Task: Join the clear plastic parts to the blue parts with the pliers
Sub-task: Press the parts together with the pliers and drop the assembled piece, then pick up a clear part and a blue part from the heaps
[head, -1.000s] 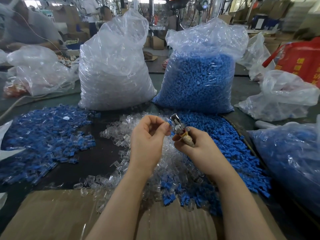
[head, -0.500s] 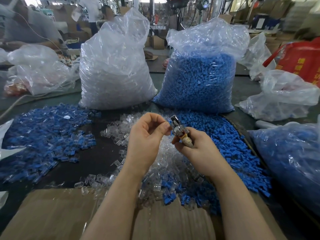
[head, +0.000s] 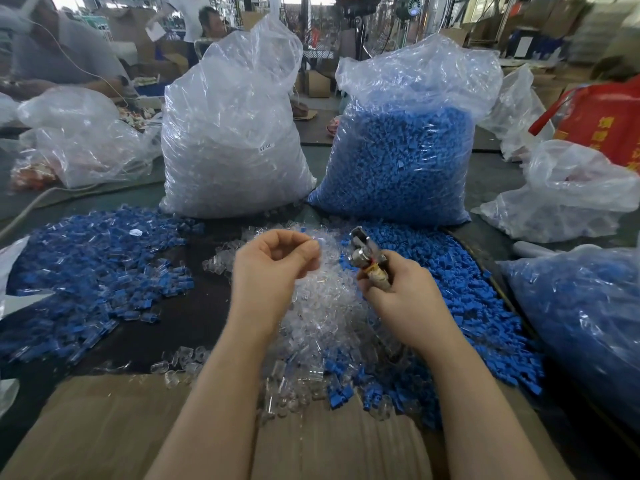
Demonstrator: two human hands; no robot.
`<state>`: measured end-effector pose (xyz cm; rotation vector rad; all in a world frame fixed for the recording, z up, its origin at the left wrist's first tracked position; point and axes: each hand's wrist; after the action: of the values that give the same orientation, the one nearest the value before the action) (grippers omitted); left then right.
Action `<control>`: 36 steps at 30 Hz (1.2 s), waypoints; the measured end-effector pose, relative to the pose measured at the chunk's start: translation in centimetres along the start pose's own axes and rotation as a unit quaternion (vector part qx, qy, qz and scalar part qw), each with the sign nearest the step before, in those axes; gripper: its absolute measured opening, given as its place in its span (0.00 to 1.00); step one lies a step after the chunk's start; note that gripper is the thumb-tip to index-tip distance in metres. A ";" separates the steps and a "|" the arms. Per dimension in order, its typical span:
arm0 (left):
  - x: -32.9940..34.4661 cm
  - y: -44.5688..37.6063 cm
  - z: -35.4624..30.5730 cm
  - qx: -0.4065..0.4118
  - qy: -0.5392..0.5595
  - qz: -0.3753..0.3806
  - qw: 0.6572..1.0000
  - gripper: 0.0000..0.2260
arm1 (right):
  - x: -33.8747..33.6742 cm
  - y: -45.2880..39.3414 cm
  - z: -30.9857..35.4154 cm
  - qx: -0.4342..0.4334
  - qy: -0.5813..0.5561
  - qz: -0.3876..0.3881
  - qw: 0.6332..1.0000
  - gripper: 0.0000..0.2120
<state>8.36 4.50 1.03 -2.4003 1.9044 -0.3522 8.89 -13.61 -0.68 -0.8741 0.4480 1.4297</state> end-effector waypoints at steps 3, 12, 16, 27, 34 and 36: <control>-3.9 -1.2 0.6 -0.002 -0.117 -0.116 0.986 0.04 | -0.2 -0.2 -0.9 0.037 0.049 -0.029 0.998 0.07; -12.2 -1.5 2.6 -0.038 -0.431 -0.350 0.831 0.07 | -0.2 -0.4 -2.1 0.103 0.191 -0.036 0.975 0.11; -12.4 -1.5 2.6 -0.050 -0.439 -0.356 0.823 0.10 | -0.2 -0.4 -2.3 0.121 0.231 -0.038 0.965 0.12; -9.1 -2.1 1.9 -0.133 -0.447 0.062 0.882 0.15 | -0.7 -0.5 -2.7 0.171 0.247 -0.052 0.952 0.12; -8.5 -2.5 3.2 -0.116 -0.489 0.056 0.863 0.07 | -0.2 -0.4 -2.6 0.134 0.257 0.007 0.957 0.09; -8.4 -2.5 3.3 -0.115 -0.490 0.054 0.862 0.05 | 0.1 -0.3 -2.5 0.127 0.265 0.017 0.956 0.09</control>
<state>9.62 12.90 -2.87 -1.9024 1.5665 0.9698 9.79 -15.41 -2.23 -1.0364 1.0321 1.1226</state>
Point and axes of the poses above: each hand's wrist, its own y-axis away from the middle knuckle, its own x-axis out of the palm, z = x × y, and after that the axes turned 6 degrees about y, right-handed
